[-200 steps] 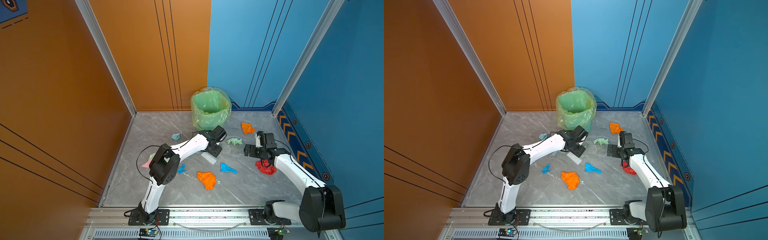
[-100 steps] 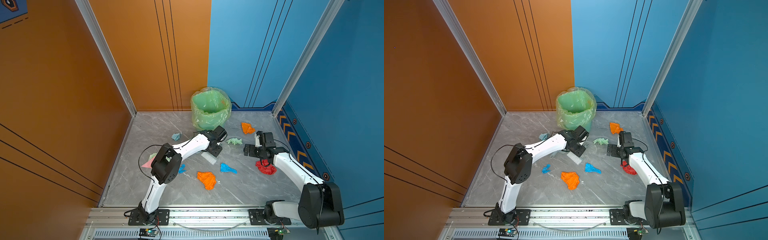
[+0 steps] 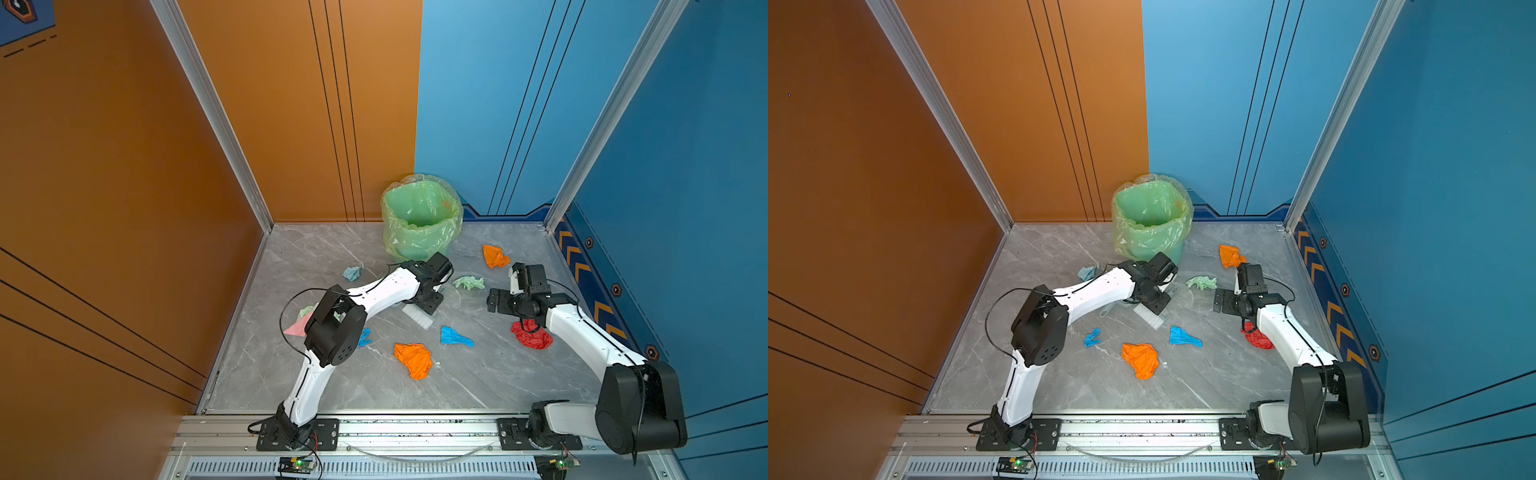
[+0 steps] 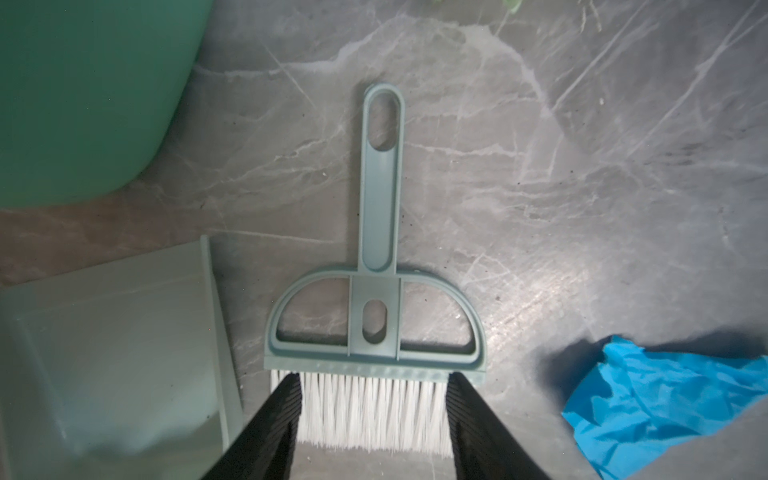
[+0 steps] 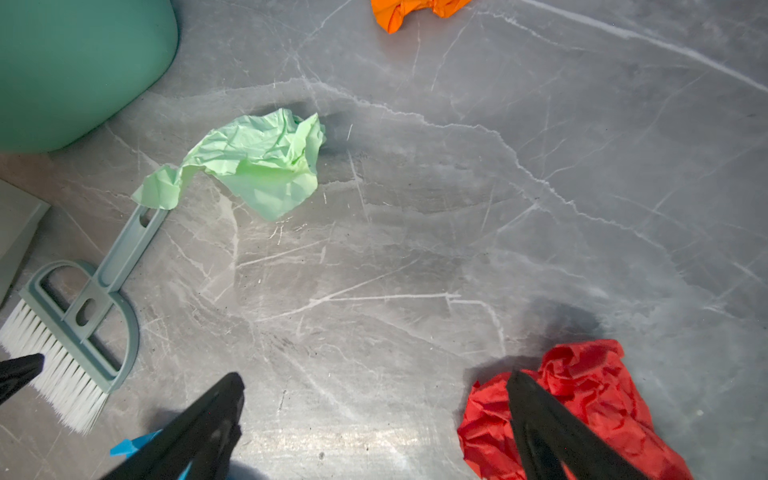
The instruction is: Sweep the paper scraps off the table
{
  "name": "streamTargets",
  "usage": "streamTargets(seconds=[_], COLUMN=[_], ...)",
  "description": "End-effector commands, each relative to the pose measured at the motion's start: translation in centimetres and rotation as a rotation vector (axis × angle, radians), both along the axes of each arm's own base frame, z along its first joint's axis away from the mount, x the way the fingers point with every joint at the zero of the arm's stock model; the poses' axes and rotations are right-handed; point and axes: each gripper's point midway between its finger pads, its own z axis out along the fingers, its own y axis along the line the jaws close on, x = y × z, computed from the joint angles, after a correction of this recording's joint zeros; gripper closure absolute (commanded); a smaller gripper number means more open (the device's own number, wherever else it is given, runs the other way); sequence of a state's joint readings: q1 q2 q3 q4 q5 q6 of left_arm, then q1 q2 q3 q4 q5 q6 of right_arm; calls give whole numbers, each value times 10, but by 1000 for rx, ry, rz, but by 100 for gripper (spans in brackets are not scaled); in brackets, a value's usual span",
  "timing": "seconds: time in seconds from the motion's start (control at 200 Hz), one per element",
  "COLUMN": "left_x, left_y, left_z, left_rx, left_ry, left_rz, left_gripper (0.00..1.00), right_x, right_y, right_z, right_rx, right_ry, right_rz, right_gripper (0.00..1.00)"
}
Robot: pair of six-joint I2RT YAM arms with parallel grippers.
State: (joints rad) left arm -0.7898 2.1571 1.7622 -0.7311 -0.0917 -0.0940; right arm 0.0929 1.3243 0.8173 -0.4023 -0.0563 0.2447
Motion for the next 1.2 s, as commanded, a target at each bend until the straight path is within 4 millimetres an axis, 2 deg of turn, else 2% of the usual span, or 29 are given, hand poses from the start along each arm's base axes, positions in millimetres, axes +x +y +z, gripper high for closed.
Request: streamTargets(seconds=[0.0, 0.45, 1.191], left_x=[2, 3, 3], left_y=[1, -3, -4], left_z=[-4, -13, -18], left_rx=[5, 9, 17], left_ry=[26, 41, 44], left_rz=[-18, -22, -24], left_gripper=[42, 43, 43], right_x=[4, 3, 0], right_y=[2, 4, 4], right_z=[5, 5, 5], right_rx=[1, -2, -5], right_ry=[5, 12, 18], right_rz=[-8, -3, 2], right_gripper=[0, 0, 0])
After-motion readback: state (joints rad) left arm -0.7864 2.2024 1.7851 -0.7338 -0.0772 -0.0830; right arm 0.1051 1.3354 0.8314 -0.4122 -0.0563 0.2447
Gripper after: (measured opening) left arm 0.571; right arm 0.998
